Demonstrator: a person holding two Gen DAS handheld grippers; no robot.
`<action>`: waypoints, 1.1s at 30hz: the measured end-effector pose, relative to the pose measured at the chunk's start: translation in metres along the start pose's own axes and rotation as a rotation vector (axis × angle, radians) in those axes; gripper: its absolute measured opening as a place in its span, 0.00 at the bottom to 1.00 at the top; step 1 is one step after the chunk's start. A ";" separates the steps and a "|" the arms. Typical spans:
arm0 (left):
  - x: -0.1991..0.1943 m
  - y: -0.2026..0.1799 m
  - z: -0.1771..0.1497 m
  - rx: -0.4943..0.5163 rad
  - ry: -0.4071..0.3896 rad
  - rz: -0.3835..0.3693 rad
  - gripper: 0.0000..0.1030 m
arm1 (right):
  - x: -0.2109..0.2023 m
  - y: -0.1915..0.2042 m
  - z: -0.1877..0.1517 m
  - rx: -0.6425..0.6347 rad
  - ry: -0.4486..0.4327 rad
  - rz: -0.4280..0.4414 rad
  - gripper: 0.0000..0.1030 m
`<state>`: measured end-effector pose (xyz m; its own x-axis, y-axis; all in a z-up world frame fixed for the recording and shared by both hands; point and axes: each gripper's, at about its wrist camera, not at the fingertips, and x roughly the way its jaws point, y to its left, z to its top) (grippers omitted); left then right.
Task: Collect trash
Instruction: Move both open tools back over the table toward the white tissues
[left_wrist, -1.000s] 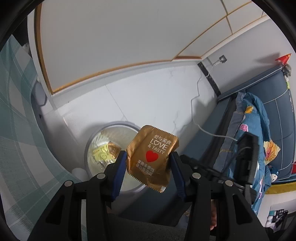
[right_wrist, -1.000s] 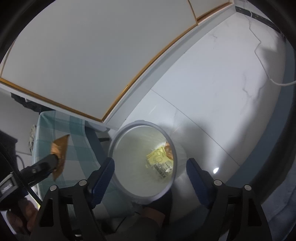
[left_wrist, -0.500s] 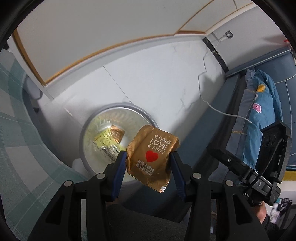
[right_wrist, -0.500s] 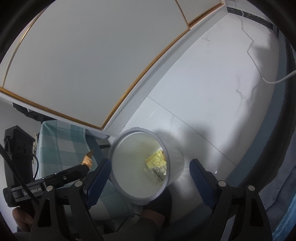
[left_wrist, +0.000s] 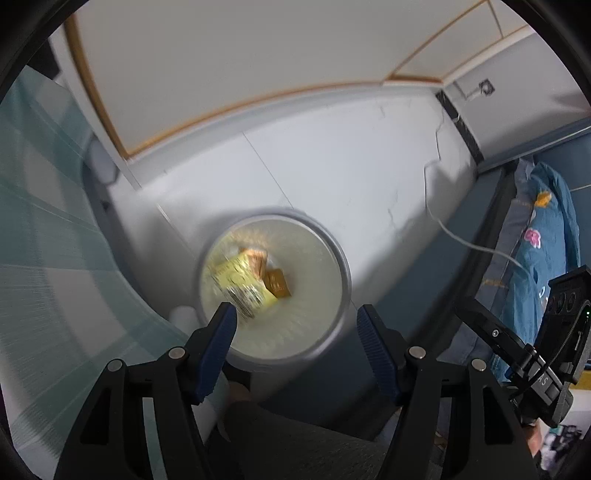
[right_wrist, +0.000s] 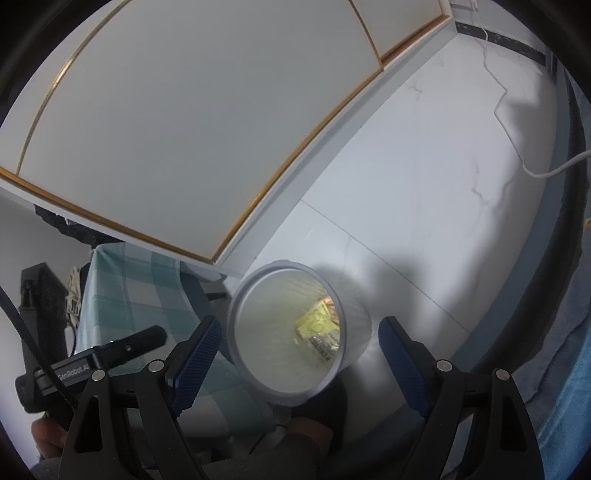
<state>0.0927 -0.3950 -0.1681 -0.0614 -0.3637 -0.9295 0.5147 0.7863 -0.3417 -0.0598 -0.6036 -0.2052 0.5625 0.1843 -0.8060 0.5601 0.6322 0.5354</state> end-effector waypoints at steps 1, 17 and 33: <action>-0.007 0.000 -0.003 0.006 -0.031 0.011 0.62 | -0.002 0.002 0.000 -0.004 -0.005 0.002 0.85; -0.117 0.011 -0.037 0.025 -0.403 0.114 0.62 | -0.089 0.082 -0.001 -0.182 -0.183 0.070 0.88; -0.210 0.058 -0.089 -0.040 -0.628 0.198 0.69 | -0.134 0.202 -0.038 -0.334 -0.215 0.246 0.94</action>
<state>0.0597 -0.2289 -0.0050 0.5479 -0.4231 -0.7217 0.4323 0.8817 -0.1887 -0.0446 -0.4718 0.0015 0.7872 0.2207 -0.5759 0.1880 0.8034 0.5649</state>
